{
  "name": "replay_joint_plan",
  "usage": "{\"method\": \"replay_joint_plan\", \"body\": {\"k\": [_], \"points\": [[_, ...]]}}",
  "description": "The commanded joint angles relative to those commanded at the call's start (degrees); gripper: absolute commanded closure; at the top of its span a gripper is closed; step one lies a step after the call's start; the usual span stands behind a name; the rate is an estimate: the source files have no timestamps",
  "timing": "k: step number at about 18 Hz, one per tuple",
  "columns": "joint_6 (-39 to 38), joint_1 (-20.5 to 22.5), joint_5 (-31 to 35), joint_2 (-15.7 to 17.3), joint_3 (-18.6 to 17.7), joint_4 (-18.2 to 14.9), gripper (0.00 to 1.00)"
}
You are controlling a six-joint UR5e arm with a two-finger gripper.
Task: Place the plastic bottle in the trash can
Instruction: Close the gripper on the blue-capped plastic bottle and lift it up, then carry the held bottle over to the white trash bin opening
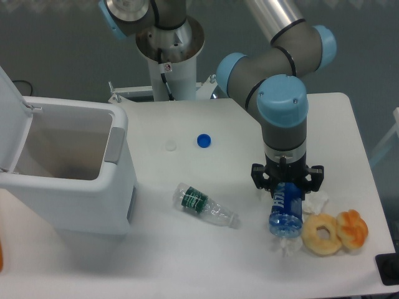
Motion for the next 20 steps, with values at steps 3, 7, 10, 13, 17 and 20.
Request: {"method": "replay_joint_plan", "body": {"k": [3,7,10,13,17,20], "points": [[-0.6,-0.1,0.2,0.2,1.3,0.1,0.57],[-0.8,-0.4,-0.5,1.3,3.3,-0.6,0.57],[-0.8,-1.0,-2.9,3.2,3.3,-0.5,0.57],[-4.2,-3.2,-7.4,6.7,4.0,0.1,0.57],[-14.0,-5.7,-11.0,10.2,6.2,0.2,0.57],[-20.5,-9.2,-11.9,11.6,6.2,0.4,0.57]]}}
